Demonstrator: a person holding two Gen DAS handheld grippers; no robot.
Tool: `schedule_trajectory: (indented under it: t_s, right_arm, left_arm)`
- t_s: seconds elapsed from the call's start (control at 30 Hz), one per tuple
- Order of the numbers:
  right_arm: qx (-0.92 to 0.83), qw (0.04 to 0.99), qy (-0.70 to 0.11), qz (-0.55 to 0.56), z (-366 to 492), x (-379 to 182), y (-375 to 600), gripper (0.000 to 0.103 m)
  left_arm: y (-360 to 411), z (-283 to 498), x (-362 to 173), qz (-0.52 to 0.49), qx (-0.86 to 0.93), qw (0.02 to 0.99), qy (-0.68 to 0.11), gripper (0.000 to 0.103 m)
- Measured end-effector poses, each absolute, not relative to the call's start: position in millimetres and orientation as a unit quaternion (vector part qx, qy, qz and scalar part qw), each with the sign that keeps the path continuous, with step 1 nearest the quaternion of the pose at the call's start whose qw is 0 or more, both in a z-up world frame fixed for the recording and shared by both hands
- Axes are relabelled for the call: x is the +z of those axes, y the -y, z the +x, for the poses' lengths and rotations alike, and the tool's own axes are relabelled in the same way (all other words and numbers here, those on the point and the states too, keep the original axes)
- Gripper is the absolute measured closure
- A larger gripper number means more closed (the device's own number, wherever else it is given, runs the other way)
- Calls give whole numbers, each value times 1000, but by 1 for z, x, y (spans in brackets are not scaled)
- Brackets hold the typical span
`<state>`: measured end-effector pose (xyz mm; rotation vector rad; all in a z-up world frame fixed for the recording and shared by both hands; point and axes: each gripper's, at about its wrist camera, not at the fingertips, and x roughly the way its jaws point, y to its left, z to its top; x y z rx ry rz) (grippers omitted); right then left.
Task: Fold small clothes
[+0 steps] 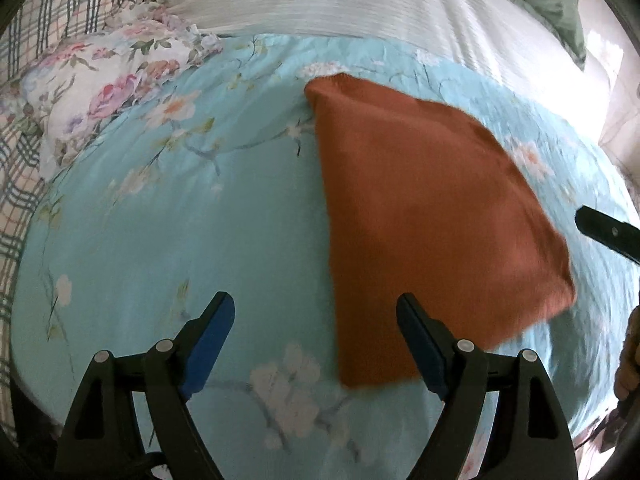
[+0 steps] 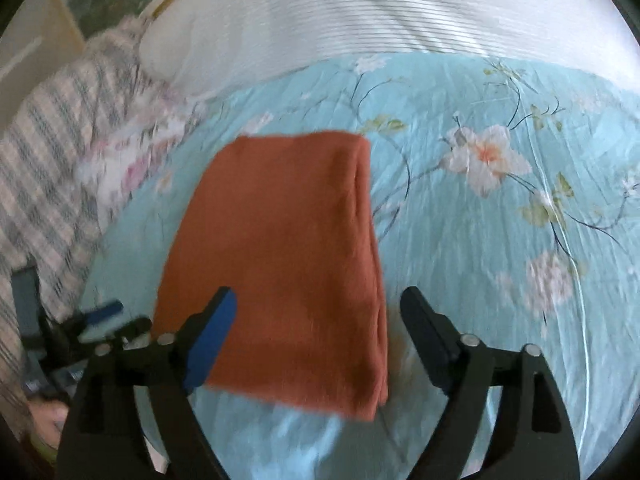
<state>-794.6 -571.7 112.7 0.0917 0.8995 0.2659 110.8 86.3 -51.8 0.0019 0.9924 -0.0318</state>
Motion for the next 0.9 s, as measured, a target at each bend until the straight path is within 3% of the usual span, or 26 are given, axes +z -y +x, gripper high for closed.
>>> schedule_trajectory:
  t_s: [0.13, 0.47, 0.9]
  right_arm:
    - [135, 884, -448, 2, -830, 97, 560, 5]
    - [146, 850, -504, -44, -885, 65, 553, 4]
    - [149, 889, -427, -65, -896, 133, 552, 3]
  left_arm:
    - [-92, 84, -59, 5, -16, 871, -490, 19]
    - [-83, 36, -63, 49, -13, 860, -508, 19]
    - [-71, 20, -7, 89, 0, 887, -454, 19]
